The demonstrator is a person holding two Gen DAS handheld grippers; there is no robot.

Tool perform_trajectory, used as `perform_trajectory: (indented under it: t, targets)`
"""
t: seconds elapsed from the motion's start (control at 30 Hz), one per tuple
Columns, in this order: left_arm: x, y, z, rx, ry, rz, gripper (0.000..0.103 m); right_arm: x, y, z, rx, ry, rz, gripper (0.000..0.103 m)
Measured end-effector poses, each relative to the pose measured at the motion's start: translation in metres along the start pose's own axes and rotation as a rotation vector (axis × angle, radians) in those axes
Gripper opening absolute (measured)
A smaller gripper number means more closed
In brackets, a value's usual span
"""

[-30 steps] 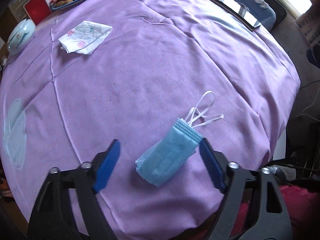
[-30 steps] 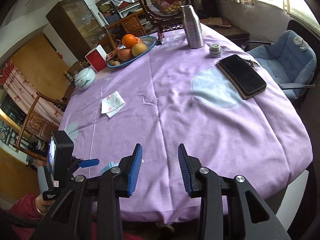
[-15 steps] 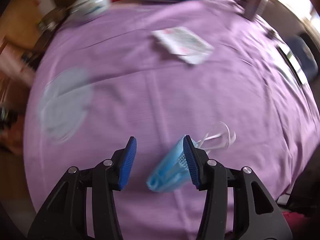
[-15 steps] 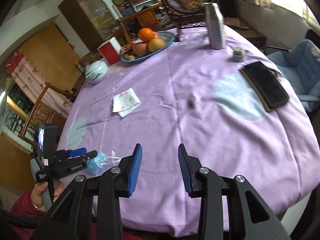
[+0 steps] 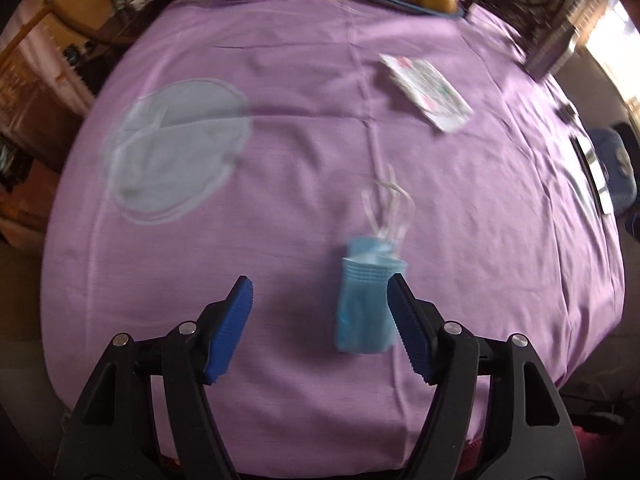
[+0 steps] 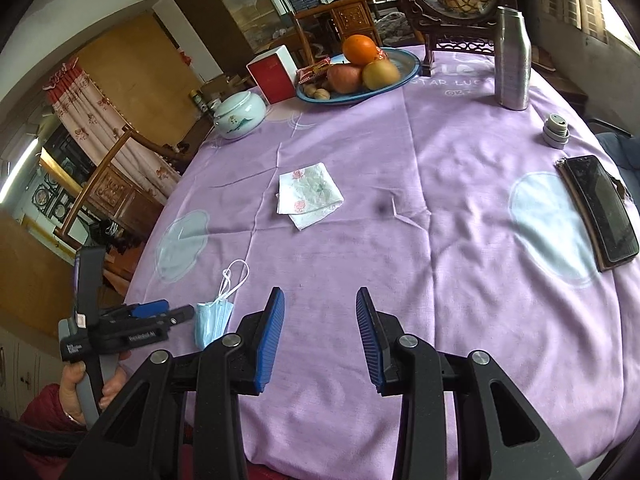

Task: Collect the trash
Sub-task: 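Close the left tool on the blue face mask and lift it, then grasp the white tissue with the right tool while the left tool holds the mask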

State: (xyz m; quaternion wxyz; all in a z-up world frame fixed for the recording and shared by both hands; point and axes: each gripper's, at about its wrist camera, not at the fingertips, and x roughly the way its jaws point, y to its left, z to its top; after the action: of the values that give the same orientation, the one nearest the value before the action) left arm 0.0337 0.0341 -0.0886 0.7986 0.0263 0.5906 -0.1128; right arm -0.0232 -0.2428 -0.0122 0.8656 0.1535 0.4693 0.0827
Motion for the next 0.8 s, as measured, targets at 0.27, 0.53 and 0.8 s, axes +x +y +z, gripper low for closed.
perform_trajectory:
  t: [0.27, 0.53, 0.8]
  targets:
    - [0.029, -0.022, 0.004, 0.054, 0.041, -0.035, 0.038, -0.010, -0.018, -0.008, 0.049, -0.011, -0.047, 0.037]
    - [-0.014, -0.002, 0.014, -0.005, -0.075, -0.002, 0.028, 0.021, -0.018, 0.016, 0.010, 0.019, -0.015, 0.037]
    - [-0.069, 0.054, -0.015, -0.209, -0.139, 0.115, 0.028, 0.102, 0.011, 0.073, -0.120, 0.076, 0.048, 0.044]
